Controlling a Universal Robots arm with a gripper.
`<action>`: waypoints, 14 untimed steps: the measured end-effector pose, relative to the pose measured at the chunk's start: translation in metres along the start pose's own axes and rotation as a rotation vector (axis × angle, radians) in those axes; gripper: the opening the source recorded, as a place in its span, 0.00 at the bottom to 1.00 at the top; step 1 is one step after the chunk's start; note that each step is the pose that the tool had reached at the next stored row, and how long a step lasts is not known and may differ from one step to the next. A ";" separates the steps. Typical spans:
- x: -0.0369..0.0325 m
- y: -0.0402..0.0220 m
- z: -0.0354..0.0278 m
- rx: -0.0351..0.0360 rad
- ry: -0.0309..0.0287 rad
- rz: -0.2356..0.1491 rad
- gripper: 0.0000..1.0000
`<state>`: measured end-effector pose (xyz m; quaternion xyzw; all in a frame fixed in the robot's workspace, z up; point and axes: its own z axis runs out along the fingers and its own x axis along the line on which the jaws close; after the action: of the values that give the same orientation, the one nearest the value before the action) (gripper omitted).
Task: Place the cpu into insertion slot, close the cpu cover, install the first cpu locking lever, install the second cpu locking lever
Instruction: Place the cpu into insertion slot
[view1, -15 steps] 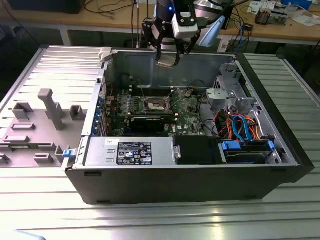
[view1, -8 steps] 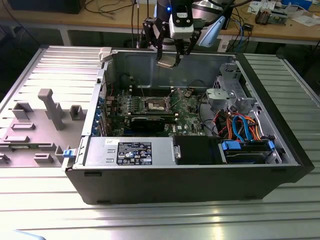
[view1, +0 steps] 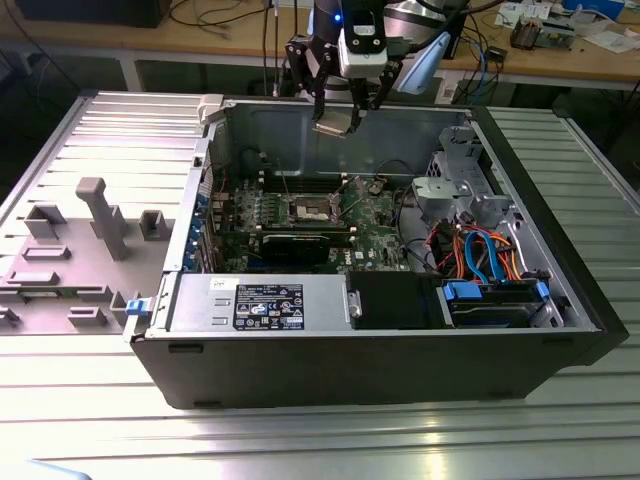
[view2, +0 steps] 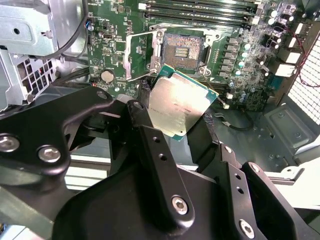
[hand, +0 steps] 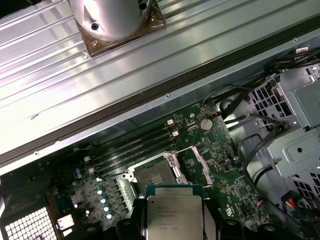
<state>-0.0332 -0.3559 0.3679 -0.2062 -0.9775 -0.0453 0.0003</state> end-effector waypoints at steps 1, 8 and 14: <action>0.0000 0.0000 0.0000 0.0000 0.0000 0.000 0.55; 0.0000 0.0000 0.0000 -0.0004 -0.0016 0.018 0.55; 0.0000 0.0000 0.0004 -0.0012 -0.0056 0.063 0.55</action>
<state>-0.0332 -0.3559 0.3675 -0.2371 -0.9704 -0.0452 -0.0011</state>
